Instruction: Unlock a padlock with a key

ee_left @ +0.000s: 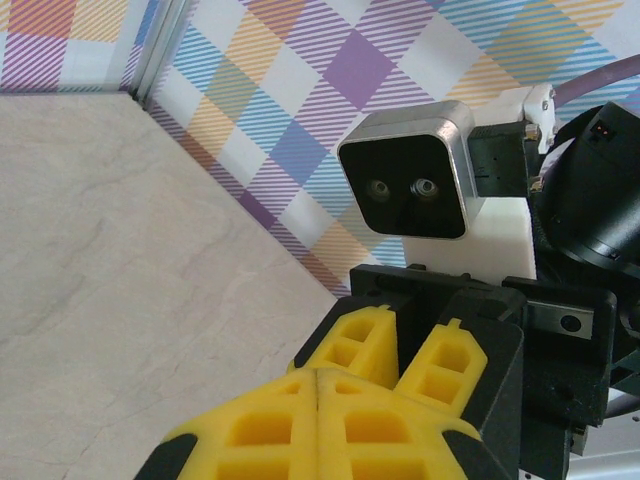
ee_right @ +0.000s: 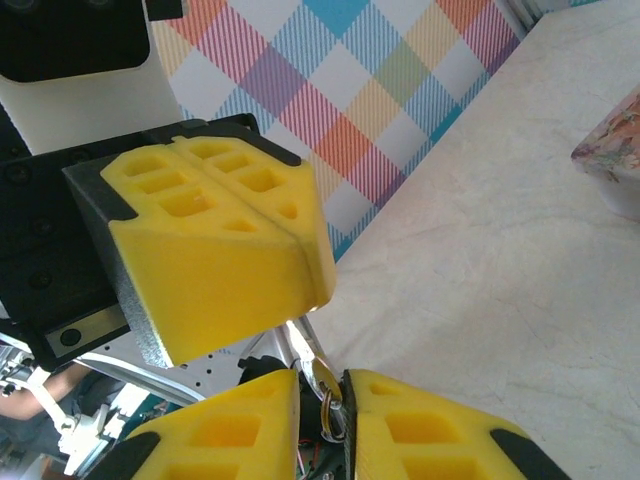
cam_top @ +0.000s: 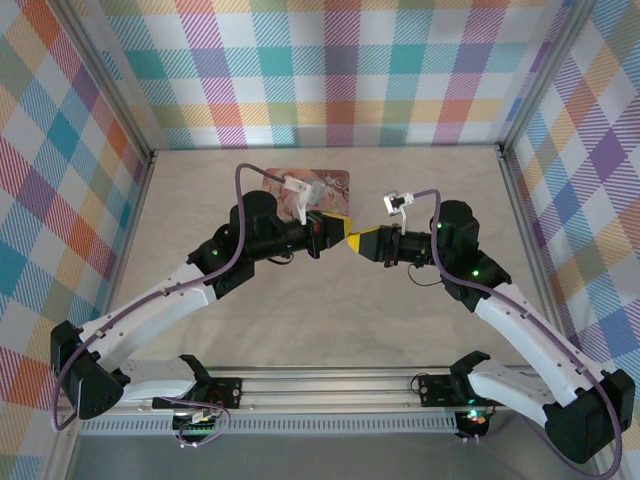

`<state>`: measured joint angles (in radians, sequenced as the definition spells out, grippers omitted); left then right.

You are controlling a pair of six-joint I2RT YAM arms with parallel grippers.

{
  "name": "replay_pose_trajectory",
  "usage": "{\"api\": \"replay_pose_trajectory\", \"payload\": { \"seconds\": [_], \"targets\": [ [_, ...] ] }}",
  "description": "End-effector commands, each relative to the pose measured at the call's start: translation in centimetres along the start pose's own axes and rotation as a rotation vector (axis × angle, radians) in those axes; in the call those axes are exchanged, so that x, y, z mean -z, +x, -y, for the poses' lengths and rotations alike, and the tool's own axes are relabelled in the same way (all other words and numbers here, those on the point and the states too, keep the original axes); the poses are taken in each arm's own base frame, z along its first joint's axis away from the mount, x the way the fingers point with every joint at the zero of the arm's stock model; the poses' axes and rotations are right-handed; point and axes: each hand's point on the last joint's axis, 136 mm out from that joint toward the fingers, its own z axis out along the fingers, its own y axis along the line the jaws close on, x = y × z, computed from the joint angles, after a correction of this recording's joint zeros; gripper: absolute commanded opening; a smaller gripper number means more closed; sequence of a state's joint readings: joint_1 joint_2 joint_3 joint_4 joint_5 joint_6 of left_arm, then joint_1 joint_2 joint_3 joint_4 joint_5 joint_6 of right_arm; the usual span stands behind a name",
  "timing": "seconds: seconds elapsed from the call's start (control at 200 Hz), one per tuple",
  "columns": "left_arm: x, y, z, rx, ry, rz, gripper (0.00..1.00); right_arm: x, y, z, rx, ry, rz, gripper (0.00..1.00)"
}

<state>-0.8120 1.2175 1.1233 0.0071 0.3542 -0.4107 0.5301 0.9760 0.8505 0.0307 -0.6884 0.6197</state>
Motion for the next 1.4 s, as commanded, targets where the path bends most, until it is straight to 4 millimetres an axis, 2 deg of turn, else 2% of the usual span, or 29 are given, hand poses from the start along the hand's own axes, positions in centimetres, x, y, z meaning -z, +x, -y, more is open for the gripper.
{"api": "replay_pose_trajectory", "payload": {
  "seconds": [0.0, 0.22, 0.31, 0.38, 0.46, 0.55, 0.67, 0.735, 0.84, 0.945, 1.145, 1.395],
  "targets": [
    [0.3, -1.3, 1.2, -0.018, 0.031, 0.044, 0.00, 0.2, 0.0, -0.3, 0.027, -0.003, 0.007, 0.16],
    [0.1, -1.1, 1.1, -0.018, 0.033, 0.034, 0.00, 0.2, -0.1, -0.4, 0.029, -0.001, 0.010, 0.05],
    [0.1, -1.1, 1.0, -0.021, 0.025, 0.035, 0.08, 0.2, 0.0, -0.2, 0.029, 0.003, 0.008, 0.02],
    [0.2, -1.1, 0.8, -0.027, 0.008, 0.031, 0.18, 0.2, 0.0, 0.0, 0.030, 0.018, 0.010, 0.01],
    [0.5, -1.2, 0.1, -0.037, -0.040, 0.035, 0.39, 0.3, 0.1, 0.5, 0.028, 0.047, 0.009, 0.01],
    [0.9, -1.6, -1.0, -0.051, -0.119, 0.037, 0.56, 0.5, 0.4, 1.2, 0.025, 0.091, 0.006, 0.01],
    [1.4, -1.9, -3.8, -0.045, -0.271, 0.019, 0.75, 1.0, 1.0, 3.0, 0.007, 0.190, 0.008, 0.01],
    [1.6, -1.9, -5.6, -0.034, -0.354, 0.007, 0.82, 1.6, 1.4, 4.5, -0.013, 0.274, 0.009, 0.01],
    [1.9, -1.3, -9.4, 0.005, -0.500, -0.041, 0.88, 2.7, 2.2, 6.5, -0.032, 0.398, 0.004, 0.02],
    [1.6, -0.5, -13.2, 0.066, -0.615, -0.104, 0.89, 3.7, 2.9, 7.7, -0.041, 0.476, 0.003, 0.02],
    [-1.7, 1.4, -18.8, 0.039, -0.748, -0.258, 0.94, 5.6, 4.1, 9.3, -0.071, 0.602, 0.005, 0.02],
    [-7.4, 1.6, -22.8, 0.014, -0.740, -0.344, 0.96, 7.3, 6.3, 10.9, -0.120, 0.712, -0.040, 0.02]
  ]
}}
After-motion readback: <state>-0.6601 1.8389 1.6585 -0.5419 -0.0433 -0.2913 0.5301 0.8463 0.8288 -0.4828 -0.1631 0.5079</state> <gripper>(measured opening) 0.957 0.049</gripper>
